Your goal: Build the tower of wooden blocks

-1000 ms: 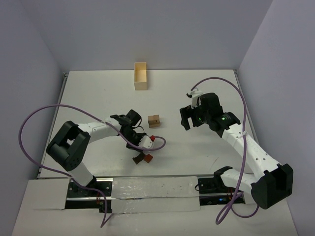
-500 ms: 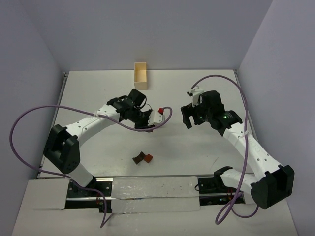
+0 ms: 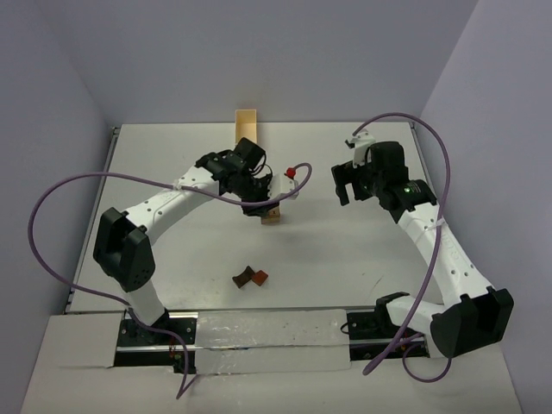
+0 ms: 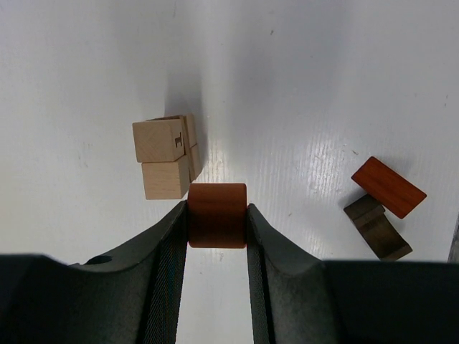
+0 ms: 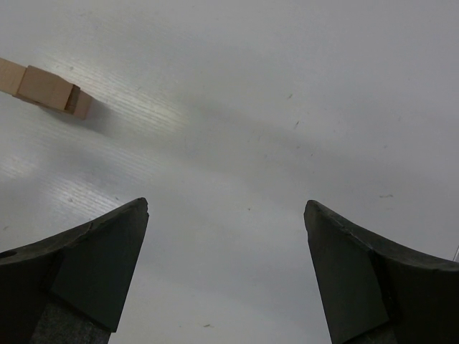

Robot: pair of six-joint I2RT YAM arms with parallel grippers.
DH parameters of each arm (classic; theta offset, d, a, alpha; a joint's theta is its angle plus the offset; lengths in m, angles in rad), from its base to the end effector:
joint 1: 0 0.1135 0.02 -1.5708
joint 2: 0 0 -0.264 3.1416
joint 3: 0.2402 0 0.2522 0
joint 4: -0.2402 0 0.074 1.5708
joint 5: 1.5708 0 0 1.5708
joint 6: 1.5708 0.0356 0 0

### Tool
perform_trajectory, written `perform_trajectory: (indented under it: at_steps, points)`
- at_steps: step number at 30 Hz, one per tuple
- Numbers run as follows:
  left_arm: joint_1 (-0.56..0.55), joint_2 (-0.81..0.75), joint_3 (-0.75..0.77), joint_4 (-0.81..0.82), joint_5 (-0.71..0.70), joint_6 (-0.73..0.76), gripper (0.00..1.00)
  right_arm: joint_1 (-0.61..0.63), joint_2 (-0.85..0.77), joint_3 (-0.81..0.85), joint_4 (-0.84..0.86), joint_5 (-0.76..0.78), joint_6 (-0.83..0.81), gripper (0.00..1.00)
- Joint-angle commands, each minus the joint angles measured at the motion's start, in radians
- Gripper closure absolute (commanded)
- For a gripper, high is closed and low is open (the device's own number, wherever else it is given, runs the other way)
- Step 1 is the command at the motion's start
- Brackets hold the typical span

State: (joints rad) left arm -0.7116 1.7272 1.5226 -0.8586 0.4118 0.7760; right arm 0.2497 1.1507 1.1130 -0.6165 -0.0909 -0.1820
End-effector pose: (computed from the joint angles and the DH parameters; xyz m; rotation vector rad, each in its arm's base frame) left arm 0.2671 -0.2491 0.2901 1.8477 1.8019 -0.5165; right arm 0.2378 0.0640 0.3387 -0.5252 2.1625 0.1383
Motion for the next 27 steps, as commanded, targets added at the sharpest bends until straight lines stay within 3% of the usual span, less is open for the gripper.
perform_trajectory:
  at_steps: [1,7,12,27]
  points:
    - [0.000,0.036,0.080,-0.021,-0.043,-0.035,1.00,-0.012,0.012,0.052,-0.008,0.000,-0.022,0.04]
    - [0.001,0.049,0.046,0.111,-0.138,-0.065,0.99,-0.017,0.021,0.059,-0.009,-0.005,-0.015,0.03]
    - [0.007,0.070,0.048,0.163,-0.134,-0.056,0.94,-0.019,0.046,0.079,-0.015,-0.012,-0.014,0.03]
    - [0.039,0.169,0.108,0.103,-0.018,-0.007,0.88,-0.029,0.087,0.104,-0.027,-0.026,-0.007,0.02]
